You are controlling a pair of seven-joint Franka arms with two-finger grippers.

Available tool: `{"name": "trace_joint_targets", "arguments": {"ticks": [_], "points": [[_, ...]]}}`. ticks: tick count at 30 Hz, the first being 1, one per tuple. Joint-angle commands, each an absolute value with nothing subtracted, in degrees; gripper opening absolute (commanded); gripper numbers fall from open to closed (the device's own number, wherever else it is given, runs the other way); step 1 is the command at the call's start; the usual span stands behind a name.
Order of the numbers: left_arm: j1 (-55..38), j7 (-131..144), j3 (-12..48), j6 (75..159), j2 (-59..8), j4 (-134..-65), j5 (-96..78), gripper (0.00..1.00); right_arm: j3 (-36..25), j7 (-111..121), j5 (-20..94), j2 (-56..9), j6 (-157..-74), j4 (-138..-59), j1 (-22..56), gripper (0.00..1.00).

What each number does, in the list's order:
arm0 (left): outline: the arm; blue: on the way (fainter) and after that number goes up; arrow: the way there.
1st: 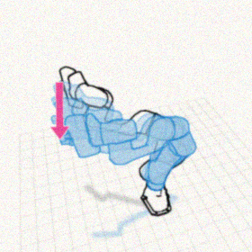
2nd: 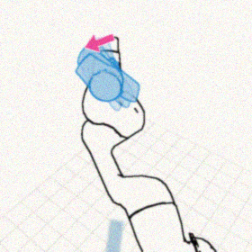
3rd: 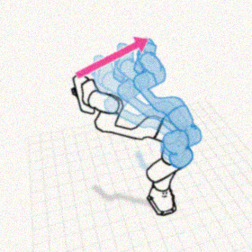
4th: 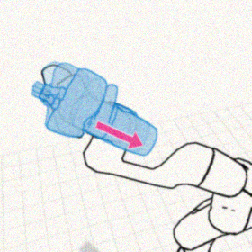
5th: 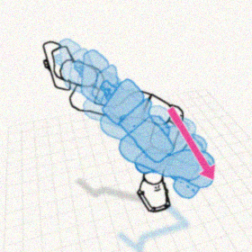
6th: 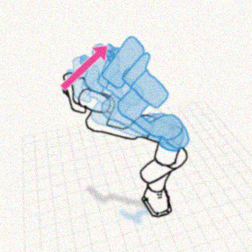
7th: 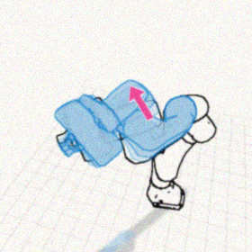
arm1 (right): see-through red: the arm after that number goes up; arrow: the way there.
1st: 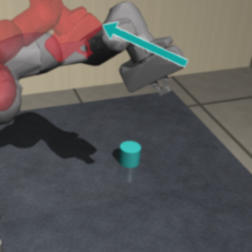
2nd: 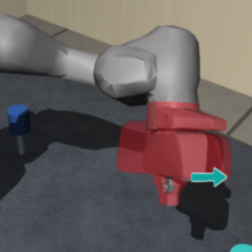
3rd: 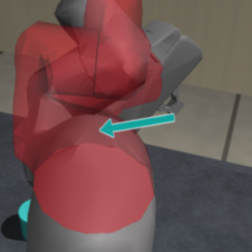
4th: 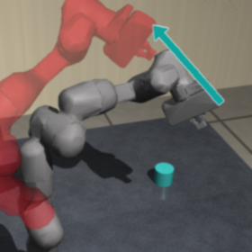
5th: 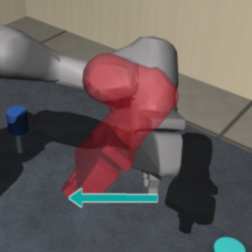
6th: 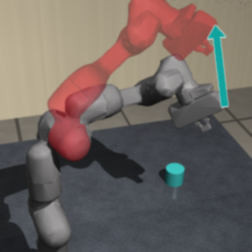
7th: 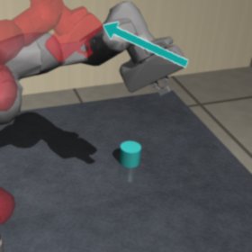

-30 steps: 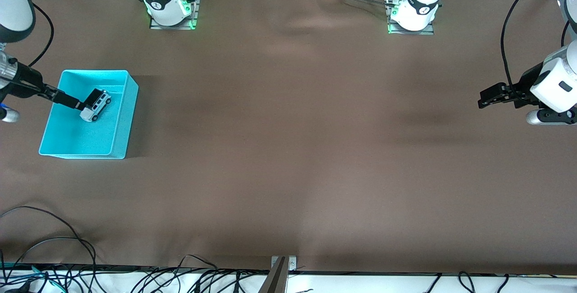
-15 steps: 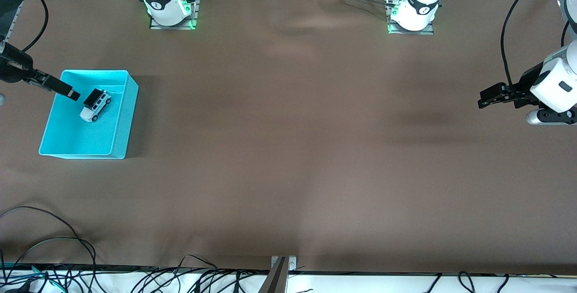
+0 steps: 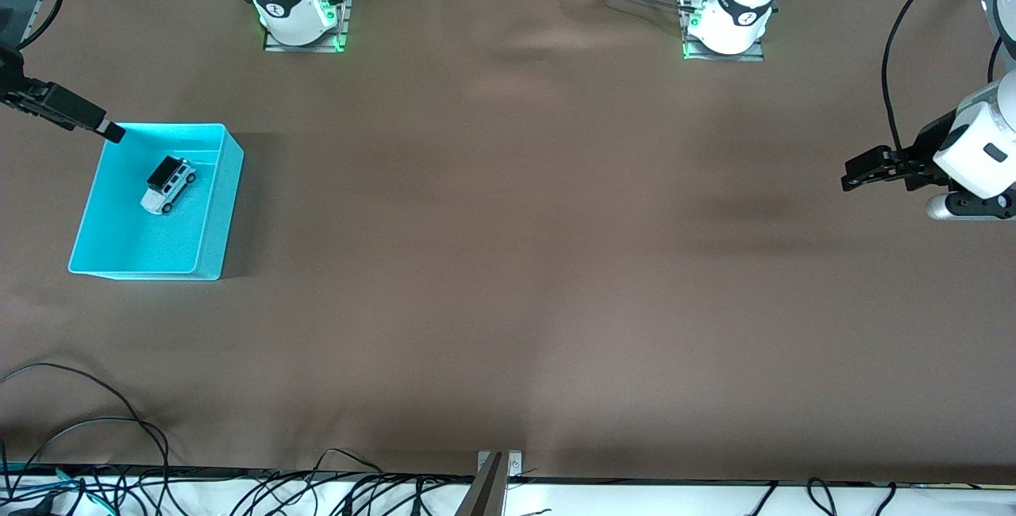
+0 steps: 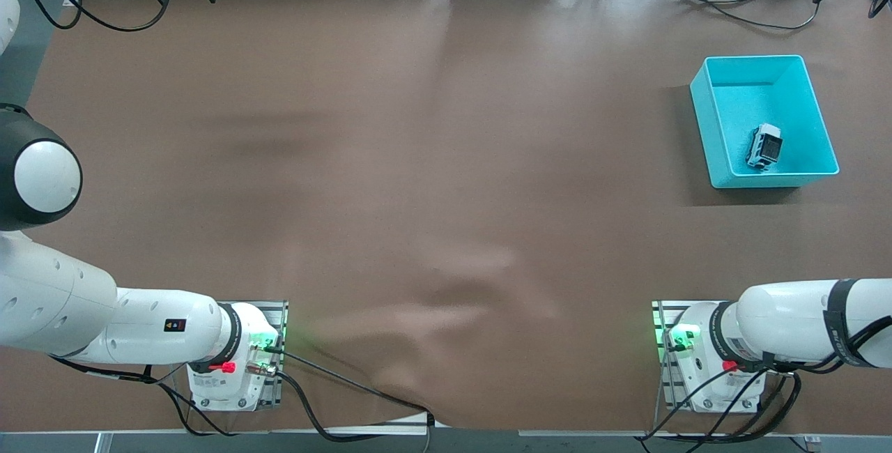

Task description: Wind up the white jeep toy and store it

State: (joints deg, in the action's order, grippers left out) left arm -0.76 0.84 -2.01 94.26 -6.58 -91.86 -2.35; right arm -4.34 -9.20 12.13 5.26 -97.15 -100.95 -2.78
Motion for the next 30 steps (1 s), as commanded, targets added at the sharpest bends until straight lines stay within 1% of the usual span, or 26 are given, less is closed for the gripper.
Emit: {"name": "trace_joint_targets", "arguments": {"ticks": [1, 5, 13, 23, 30], "points": [[-0.79, 0.35, -2.11, 94.13, -6.33, -92.11, -3.08, 1.0, -4.13, -8.88, 10.47, 2.73, -95.8, -98.09, -0.35, 1.0], [-0.79, 0.35, -2.02, 94.13, -6.33, -92.02, -3.16, 1.0, -2.2, -8.96, 4.23, 2.37, -95.71, -98.0, 1.58, 1.0], [-0.79, 0.35, -2.11, 94.31, -6.24, -92.02, -3.16, 1.0, 0.08, -8.7, 0.01, 1.85, -95.36, -98.0, 2.2, 1.0], [-0.26, -0.17, -2.2, 95.8, -6.15, -91.32, -2.73, 1.0, 0.62, -8.61, -1.14, 1.93, -94.31, -98.0, 2.37, 1.0], [-0.35, -0.09, -2.11, 96.15, -6.06, -91.32, -1.85, 1.0, 0.62, -8.61, -2.81, 1.49, -94.31, -97.12, 4.04, 1.0]]}}
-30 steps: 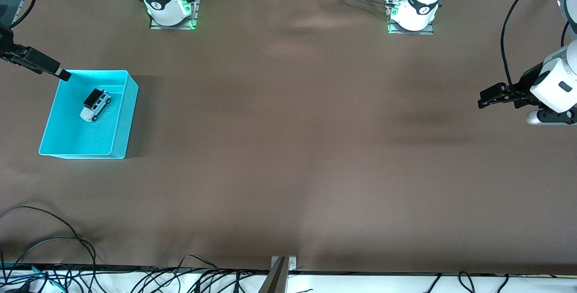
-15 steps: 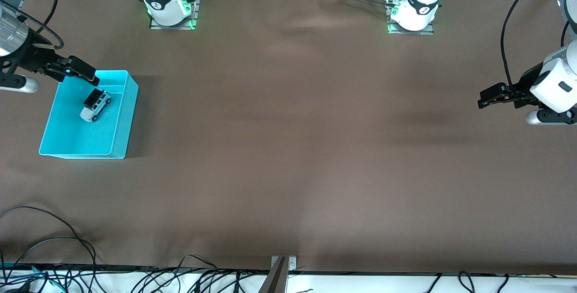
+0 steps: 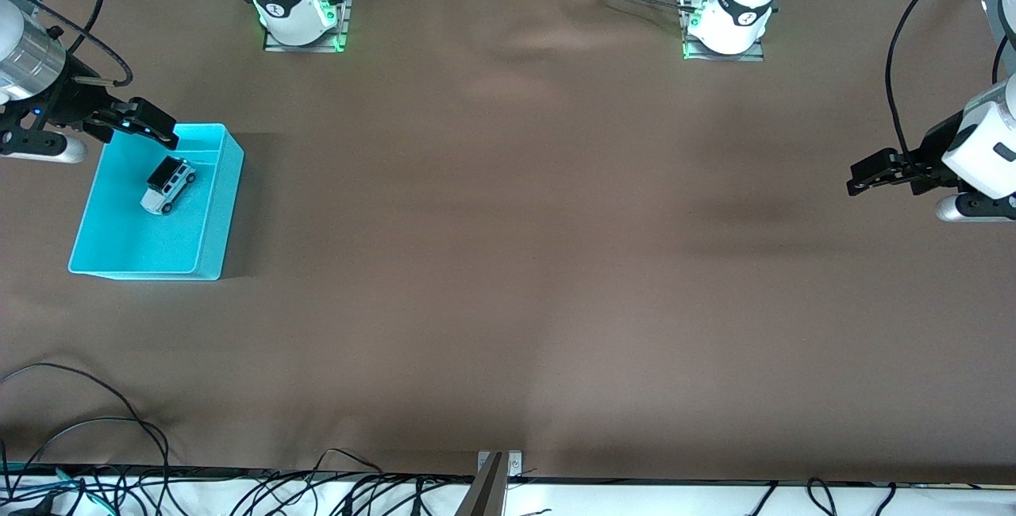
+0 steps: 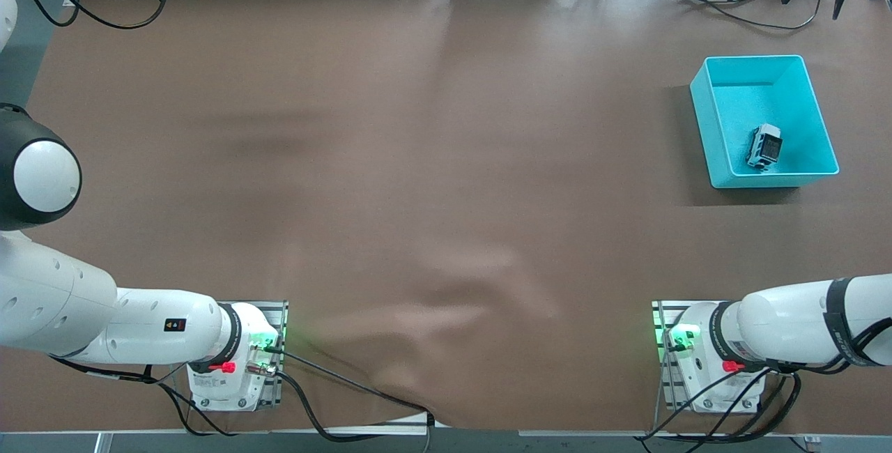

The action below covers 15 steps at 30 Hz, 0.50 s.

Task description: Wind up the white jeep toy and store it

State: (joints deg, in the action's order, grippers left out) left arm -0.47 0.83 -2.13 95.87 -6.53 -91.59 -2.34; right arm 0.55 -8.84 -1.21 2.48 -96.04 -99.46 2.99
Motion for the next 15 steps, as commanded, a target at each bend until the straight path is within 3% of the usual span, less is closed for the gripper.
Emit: {"name": "trace_joint_targets", "arguments": {"ticks": [1, 15], "points": [[-0.44, -0.09, -2.02, 96.15, -6.06, -91.32, -1.5, 1.0, 0.62, -8.61, -2.81, 1.49, -94.31, -97.12, 4.04, 1.0], [-0.53, 0.09, -2.02, 96.15, -6.24, -91.67, -1.41, 1.0, 0.35, -8.79, -2.02, 0.18, -93.16, -95.54, 4.22, 1.0]]}}
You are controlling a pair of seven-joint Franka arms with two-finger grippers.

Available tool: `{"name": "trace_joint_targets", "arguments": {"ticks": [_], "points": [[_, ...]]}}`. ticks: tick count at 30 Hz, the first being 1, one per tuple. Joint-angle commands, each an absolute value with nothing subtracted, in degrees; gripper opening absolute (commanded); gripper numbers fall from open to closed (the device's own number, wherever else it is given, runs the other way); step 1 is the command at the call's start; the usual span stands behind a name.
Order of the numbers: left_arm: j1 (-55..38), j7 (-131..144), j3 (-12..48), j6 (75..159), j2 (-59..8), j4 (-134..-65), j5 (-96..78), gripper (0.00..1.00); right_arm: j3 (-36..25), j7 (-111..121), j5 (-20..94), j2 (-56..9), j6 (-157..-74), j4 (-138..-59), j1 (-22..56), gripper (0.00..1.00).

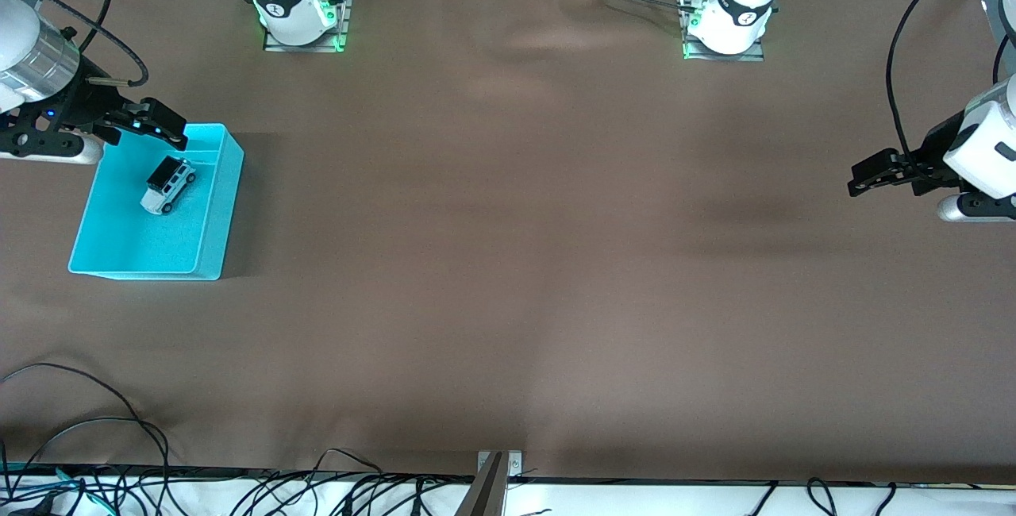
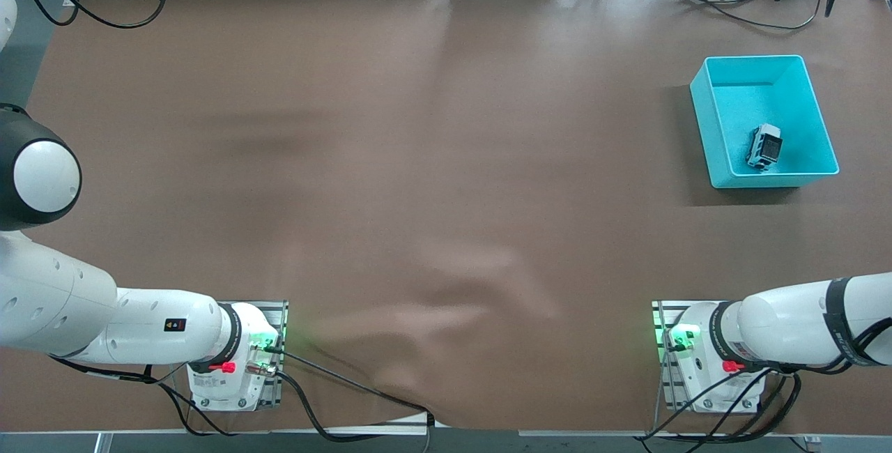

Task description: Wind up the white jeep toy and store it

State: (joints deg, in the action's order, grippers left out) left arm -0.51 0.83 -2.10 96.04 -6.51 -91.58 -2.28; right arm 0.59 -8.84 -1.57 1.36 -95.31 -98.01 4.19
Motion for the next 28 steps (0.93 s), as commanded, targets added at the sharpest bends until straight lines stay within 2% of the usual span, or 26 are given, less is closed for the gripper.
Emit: {"name": "trace_joint_targets", "arguments": {"ticks": [1, 28], "points": [[-0.53, 0.09, -2.02, 96.15, -6.24, -91.67, -1.41, 1.0, 0.35, -8.79, -2.02, 0.18, -93.08, -95.54, 4.13, 1.0], [-0.62, 0.18, -2.02, 96.24, -6.33, -91.85, -1.41, 1.0, 0.09, -9.32, -1.93, -0.44, -91.32, -94.75, 3.96, 1.0]]}}
